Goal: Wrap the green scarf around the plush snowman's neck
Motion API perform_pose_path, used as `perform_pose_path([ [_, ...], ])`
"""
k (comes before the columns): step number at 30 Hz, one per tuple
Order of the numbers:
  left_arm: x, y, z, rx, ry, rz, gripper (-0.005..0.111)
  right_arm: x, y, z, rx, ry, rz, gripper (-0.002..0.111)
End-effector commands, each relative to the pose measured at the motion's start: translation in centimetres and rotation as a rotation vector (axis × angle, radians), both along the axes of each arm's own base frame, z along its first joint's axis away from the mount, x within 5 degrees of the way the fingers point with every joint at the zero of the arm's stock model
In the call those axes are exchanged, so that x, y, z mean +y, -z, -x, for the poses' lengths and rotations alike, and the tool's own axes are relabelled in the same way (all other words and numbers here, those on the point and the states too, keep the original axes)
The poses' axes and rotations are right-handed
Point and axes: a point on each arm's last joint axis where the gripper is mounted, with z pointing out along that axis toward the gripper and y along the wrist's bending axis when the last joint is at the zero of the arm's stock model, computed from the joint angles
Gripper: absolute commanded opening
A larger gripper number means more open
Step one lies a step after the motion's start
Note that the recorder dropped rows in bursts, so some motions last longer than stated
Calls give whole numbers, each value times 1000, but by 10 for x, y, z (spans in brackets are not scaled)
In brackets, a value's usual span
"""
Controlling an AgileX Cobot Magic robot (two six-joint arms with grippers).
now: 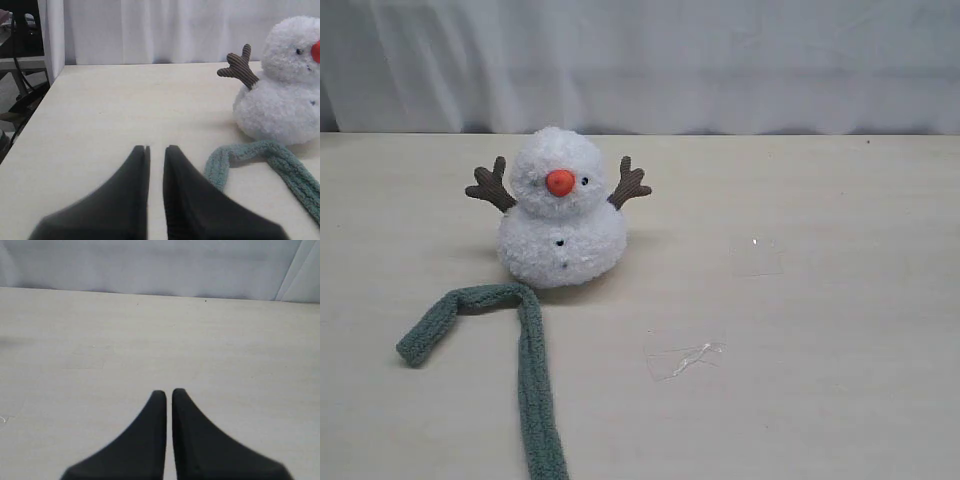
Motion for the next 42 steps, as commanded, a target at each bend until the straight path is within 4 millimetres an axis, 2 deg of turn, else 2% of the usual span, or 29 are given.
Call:
perform_pose_path([
  [1,0,0,0,-11,7,7,12,0,1,0,-5,-3,-1,4],
  [22,0,0,0,-11,7,7,12,0,1,0,-5,-3,-1,4],
  [24,0,0,0,-11,7,7,12,-1,-4,-1,-53,-7,59,4],
  [25,0,0,0,-11,7,7,12,-1,-13,-2,-152,-12,94,4],
  [27,0,0,0,-11,7,7,12,2,-38,-2,-427,-29,35,4],
  [29,0,0,0,-11,7,7,12,4,-53,2,-606,-43,1,4],
  [31,0,0,0,-11,7,7,12,5,-74,12,-867,-81,-165,4],
  [33,0,0,0,-11,7,7,12,5,-84,20,-993,-146,-356,4],
  [35,0,0,0,-11,7,7,12,8,-86,21,-1008,-194,-386,4],
  [38,0,0,0,-11,7,7,12,21,-109,21,-921,-309,-300,5],
  [40,0,0,0,-11,7,7,12,29,-132,18,-859,-401,-322,13],
  [42,0,0,0,-11,7,7,12,38,-155,9,-781,-481,-269,28],
])
